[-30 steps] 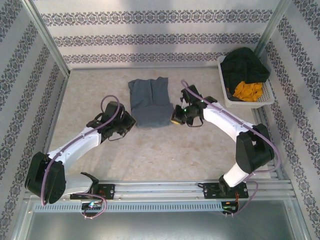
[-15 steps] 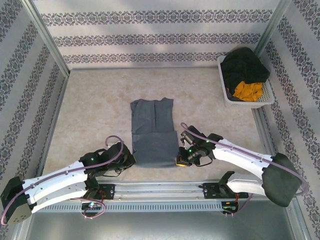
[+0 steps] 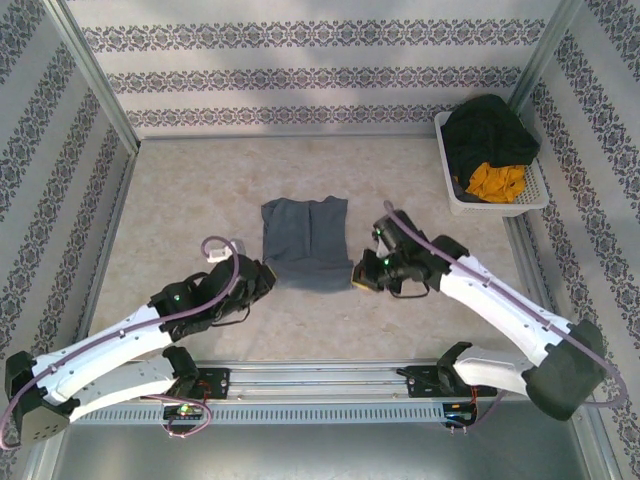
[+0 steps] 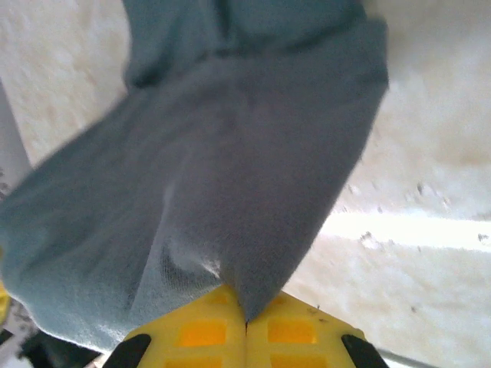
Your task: Fold and stack the t-shirts
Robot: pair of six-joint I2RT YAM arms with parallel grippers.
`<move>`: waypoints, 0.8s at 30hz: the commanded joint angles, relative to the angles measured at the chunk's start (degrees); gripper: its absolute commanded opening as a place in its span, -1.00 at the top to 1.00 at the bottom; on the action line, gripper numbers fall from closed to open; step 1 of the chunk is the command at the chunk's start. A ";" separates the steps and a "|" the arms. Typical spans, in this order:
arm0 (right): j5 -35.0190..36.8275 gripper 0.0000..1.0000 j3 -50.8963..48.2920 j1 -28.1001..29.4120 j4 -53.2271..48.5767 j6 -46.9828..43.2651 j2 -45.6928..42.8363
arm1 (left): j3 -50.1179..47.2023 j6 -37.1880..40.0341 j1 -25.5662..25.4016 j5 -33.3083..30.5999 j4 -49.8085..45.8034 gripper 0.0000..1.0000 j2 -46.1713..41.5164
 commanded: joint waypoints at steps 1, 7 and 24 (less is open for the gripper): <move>-0.10 1.00 8.47 -2.83 -2.26 -2.96 7.39 | 3.70 4.32 7.93 2.49 5.04 1.00 4.96; -1.11 1.00 27.61 -8.22 -3.20 -4.71 26.06 | 13.60 9.49 21.12 12.99 12.21 1.00 22.28; 0.29 0.03 43.75 -15.21 0.24 -10.98 42.31 | 21.93 11.66 25.52 12.58 8.39 -0.05 35.66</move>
